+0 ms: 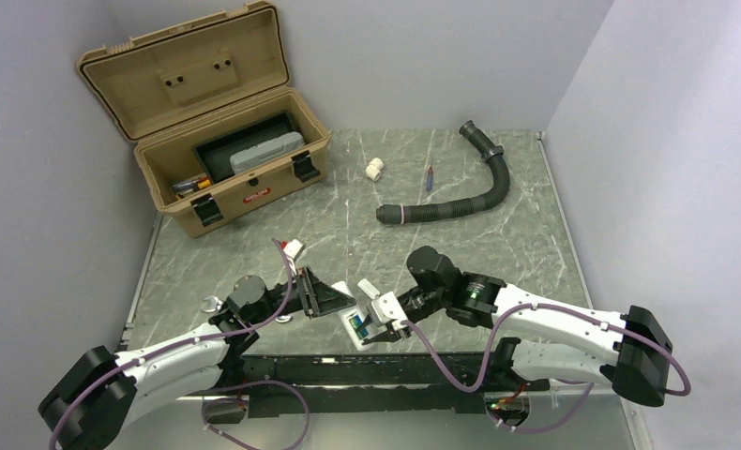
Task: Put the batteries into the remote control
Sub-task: Load the battery into the remote control.
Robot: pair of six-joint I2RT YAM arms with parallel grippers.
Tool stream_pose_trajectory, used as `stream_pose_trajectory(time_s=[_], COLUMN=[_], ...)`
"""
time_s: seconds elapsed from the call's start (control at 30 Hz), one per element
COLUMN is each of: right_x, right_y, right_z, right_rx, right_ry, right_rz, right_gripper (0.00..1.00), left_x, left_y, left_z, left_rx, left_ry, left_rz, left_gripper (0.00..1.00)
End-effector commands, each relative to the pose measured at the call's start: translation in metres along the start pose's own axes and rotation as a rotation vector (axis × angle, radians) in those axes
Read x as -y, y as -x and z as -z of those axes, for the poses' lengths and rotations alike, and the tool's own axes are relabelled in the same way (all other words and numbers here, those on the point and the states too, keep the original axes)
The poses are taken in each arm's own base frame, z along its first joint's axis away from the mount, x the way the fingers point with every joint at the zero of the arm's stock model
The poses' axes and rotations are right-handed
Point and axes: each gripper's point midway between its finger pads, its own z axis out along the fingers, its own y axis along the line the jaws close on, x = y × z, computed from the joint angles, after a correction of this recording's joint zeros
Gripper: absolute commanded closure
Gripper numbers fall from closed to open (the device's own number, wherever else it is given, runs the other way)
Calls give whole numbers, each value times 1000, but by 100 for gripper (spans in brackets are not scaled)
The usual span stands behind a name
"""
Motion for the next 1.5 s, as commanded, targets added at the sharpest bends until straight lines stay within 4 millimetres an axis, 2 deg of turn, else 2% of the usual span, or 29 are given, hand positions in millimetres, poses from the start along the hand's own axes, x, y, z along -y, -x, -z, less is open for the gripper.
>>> stream_pose_trajectory(time_s=[0.0,0.53,1.47], right_x=[9,10,10], right_y=[22,7,-14], right_z=[0,-4,-6], right_rx=[60,31,-2], right_ry=[7,-9,4], right_rz=[77,47,-7], right_gripper=[66,67,71], left_x=[30,37,63], left_y=[6,5,2], left_z=[-3,0,6], left_rx=[3,2,-17], left_ry=[-100,-123,-223], left_rz=[-40,-58,-127], left_gripper=[100,100,100])
